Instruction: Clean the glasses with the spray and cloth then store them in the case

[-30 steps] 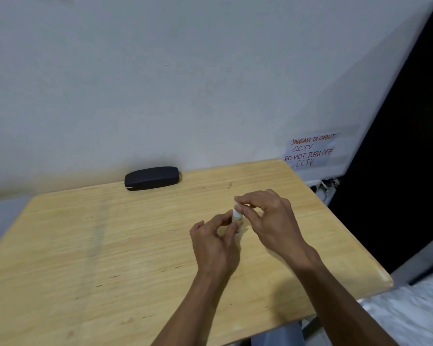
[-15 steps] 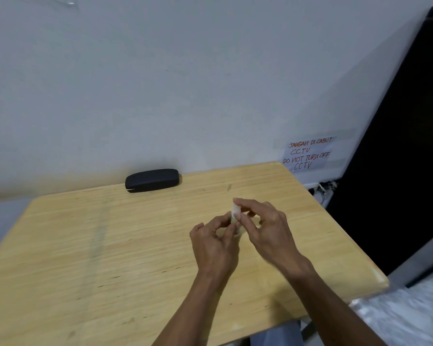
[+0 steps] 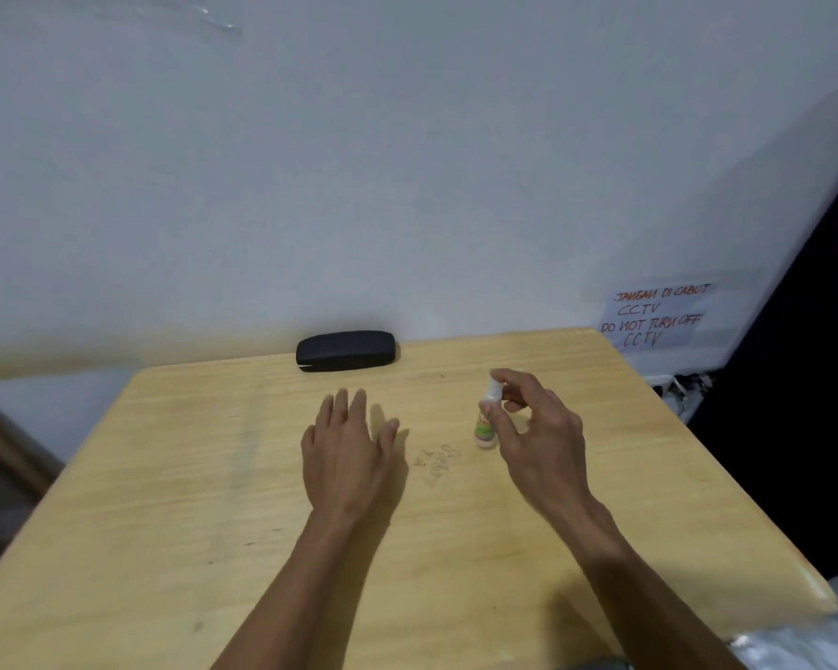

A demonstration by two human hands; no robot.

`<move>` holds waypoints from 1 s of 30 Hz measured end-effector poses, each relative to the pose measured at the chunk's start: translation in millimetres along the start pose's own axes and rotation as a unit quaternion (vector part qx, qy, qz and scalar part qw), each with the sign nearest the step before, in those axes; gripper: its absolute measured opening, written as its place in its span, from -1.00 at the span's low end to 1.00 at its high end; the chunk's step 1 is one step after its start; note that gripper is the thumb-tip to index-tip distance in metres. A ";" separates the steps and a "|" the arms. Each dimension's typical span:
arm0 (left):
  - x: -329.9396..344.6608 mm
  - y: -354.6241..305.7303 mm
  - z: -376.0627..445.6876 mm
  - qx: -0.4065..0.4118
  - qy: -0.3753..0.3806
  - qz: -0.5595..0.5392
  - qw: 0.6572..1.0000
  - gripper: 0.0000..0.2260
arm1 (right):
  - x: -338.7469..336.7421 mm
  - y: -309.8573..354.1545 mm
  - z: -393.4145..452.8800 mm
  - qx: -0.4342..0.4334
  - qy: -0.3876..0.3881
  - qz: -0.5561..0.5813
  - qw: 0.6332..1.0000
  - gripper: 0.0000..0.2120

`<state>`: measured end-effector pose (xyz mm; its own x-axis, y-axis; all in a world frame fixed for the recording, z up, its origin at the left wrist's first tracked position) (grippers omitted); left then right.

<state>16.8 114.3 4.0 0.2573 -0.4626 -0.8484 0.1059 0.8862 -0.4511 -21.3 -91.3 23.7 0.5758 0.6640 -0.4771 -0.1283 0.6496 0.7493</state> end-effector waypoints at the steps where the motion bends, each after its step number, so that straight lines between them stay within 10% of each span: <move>1: 3.3 8.4 5.6 0.000 0.023 0.028 0.999 -0.41 | 5.7 3.0 6.9 0.004 -0.002 0.003 1.000 -0.69; 30: 12.8 25.0 11.3 0.023 0.119 0.097 0.988 -0.32 | 102.2 -7.6 121.9 0.033 0.064 -0.040 0.997 -0.69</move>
<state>33.6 130.8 -15.0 0.0450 -0.2725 -0.9611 0.1215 0.9564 -0.2655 137.0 -73.4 25.2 0.4742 0.6550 -0.5883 -0.0295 0.6796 0.7330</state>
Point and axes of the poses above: each hand's wrist, its own z-axis towards the middle knuckle, its own x-axis out of the palm, y = z × x, the point moved 2 cm from there along z, towards the middle knuckle, and after that the axes turned 7 degrees about x, right-handed, at the moved point
